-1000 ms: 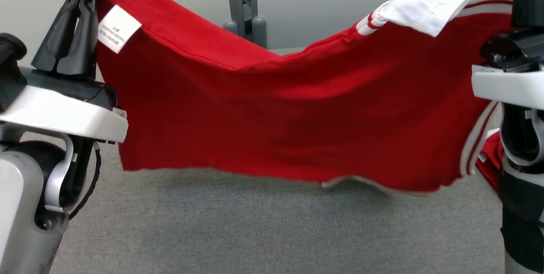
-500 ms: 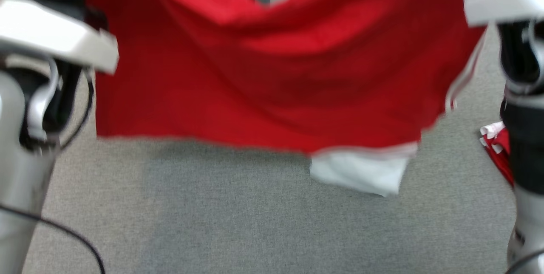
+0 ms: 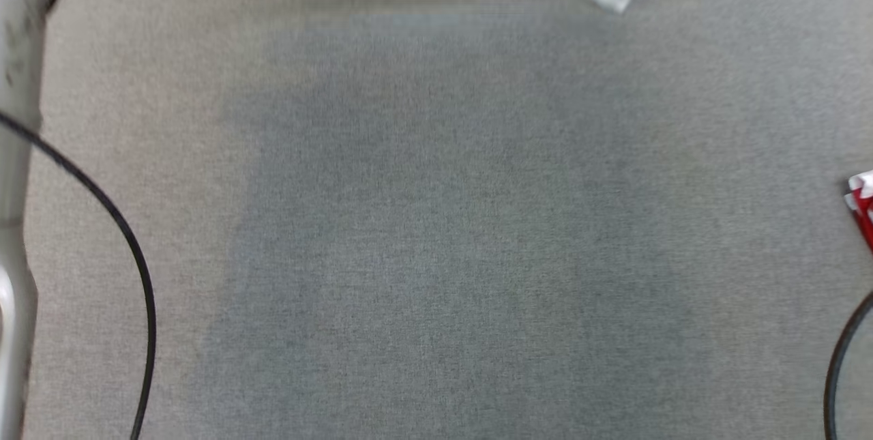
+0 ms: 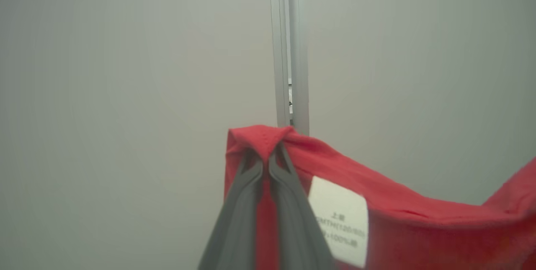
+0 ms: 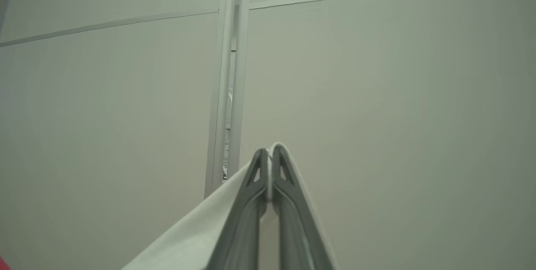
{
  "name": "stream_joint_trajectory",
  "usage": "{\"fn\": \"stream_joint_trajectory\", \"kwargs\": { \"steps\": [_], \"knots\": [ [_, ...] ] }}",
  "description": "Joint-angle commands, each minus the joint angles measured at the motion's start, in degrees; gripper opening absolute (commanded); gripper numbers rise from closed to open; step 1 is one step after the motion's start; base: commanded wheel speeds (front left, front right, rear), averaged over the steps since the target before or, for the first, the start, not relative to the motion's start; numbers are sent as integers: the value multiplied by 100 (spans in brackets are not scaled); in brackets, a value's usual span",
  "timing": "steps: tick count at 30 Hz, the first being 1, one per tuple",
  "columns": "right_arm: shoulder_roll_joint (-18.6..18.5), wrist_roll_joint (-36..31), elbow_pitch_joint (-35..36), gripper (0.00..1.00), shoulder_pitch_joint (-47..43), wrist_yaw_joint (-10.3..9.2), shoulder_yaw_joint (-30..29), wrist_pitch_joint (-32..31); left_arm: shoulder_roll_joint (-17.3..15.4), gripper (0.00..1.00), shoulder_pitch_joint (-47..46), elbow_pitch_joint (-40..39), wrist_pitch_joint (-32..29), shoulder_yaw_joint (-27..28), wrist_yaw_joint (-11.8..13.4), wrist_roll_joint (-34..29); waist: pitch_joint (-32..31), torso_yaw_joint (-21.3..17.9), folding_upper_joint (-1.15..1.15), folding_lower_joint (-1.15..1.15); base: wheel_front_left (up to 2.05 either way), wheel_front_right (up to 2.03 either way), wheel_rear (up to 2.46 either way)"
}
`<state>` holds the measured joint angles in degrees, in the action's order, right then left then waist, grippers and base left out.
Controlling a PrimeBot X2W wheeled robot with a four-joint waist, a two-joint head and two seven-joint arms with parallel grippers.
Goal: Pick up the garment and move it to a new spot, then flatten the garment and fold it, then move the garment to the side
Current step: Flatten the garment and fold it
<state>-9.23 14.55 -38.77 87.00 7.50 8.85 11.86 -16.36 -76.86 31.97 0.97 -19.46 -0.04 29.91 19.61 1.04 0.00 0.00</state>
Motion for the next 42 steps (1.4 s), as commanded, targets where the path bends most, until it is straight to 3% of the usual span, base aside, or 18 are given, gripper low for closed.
{"fn": "stream_joint_trajectory", "kwargs": {
  "steps": [1,9,13,21,29,34,42],
  "knots": [
    [36,-26,-349,0,277,-2,54,170,59,0,-370,404,155,33,-90,22,255,58,0,0,0,0,0],
    [265,-39,-1730,0,804,-2,1,343,386,0,-1148,2204,276,-45,-534,224,820,-9,0,0,0,0,0],
    [401,53,-2027,0,715,-2,138,348,470,0,-1130,2654,292,-80,-643,352,1006,-45,0,0,0,0,0],
    [456,1083,-1518,0,-430,-2,602,341,650,0,-484,3094,717,-209,-740,649,1164,-4,0,0,0,0,0],
    [221,2256,325,0,-2974,-1,611,339,589,0,1246,2290,1337,-330,-743,1064,762,-74,0,0,0,0,0],
    [145,2624,1476,0,-4982,-1,532,339,423,0,2909,1182,1412,-162,-724,1138,271,-135,0,0,0,0,0],
    [276,2757,2453,0,-7145,-1,317,202,71,0,5149,-661,1150,-222,-237,1088,-356,-217,0,0,0,0,0]
  ]
}}
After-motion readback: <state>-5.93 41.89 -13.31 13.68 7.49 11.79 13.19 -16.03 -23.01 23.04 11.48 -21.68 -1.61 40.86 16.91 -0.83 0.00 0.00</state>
